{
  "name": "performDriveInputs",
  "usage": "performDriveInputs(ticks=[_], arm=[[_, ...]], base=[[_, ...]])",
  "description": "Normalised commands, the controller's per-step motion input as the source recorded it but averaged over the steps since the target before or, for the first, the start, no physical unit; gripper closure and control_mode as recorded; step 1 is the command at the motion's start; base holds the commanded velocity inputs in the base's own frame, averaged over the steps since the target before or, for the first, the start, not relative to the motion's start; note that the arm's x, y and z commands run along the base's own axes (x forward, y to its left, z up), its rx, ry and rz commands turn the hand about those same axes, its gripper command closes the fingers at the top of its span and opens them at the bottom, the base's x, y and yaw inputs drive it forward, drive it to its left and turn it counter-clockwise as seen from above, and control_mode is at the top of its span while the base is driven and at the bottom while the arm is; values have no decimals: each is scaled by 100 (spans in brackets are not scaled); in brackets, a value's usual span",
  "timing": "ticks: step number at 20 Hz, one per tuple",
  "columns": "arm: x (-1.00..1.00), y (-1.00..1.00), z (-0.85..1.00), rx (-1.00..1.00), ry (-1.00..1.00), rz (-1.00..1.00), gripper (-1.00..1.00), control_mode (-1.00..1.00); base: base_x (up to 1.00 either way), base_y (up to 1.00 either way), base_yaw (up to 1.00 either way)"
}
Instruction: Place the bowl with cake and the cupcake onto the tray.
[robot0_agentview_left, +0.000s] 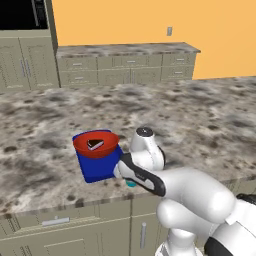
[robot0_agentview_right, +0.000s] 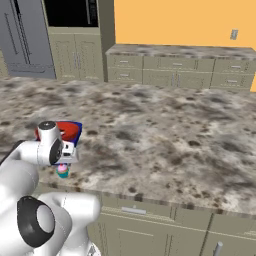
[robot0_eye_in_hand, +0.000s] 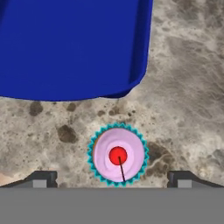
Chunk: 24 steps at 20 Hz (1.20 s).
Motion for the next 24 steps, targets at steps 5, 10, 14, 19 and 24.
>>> performDriveInputs(ticks=[5,10,14,19,24], arm=[[0,-1,-36,-1,-1,0,-100,-100],[10,0,-20,0,-7,0,-100,-100],[10,-2,-30,-2,-4,0,-100,-100],[0,-1,-16,-2,0,0,100,-100],[0,-1,23,4,-1,-2,100,-100]], base=[[0,0,0],[0,0,0],[0,0,0],[0,0,0],[0,0,0]])
